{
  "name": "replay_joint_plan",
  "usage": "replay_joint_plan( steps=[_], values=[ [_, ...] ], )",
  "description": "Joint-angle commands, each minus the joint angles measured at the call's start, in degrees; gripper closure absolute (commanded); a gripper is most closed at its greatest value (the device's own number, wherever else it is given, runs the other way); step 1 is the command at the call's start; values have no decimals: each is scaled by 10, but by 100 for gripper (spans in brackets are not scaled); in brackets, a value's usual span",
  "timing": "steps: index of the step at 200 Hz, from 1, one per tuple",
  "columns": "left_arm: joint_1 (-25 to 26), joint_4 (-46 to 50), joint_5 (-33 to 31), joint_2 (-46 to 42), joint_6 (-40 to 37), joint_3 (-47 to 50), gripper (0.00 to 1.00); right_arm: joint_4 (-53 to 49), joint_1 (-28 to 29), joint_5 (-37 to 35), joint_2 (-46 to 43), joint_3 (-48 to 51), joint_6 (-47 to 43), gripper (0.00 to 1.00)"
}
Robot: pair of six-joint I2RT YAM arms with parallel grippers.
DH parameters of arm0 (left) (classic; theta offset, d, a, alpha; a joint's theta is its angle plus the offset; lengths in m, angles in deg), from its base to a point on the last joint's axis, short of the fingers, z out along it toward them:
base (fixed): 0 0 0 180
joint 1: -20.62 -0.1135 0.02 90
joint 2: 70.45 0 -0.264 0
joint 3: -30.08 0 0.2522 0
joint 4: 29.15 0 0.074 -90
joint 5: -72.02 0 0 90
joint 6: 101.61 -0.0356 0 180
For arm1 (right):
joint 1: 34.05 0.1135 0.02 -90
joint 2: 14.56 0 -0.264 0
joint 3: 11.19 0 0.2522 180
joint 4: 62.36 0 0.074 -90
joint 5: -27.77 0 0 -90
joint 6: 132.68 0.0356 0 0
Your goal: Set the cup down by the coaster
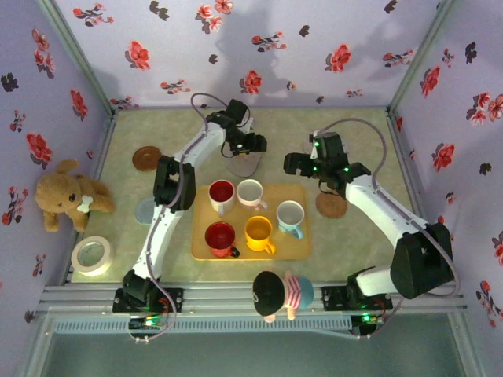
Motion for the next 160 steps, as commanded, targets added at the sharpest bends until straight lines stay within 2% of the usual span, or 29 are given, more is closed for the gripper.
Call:
replay_joint_plan(
  steps=[1,31,59,102,160],
  values=[
    [-2,-5,0,-11,17,-24,18,-17,4,0,13,-29,-8,1],
    [-10,-3,-11,-37,19,-24,0,-25,4,9,35,-45,-6,1],
    [-21,12,-28,-70,12,-26,0,-43,5,19,67,-75,-3,1],
    [-47,56,-75,-145,-29,-6,0,-79,13,-13,140,-139,-1,7],
    [-70,94,-139,-266,-75,107,0,-174,32,-30,289,-281,-20,13]
  ],
)
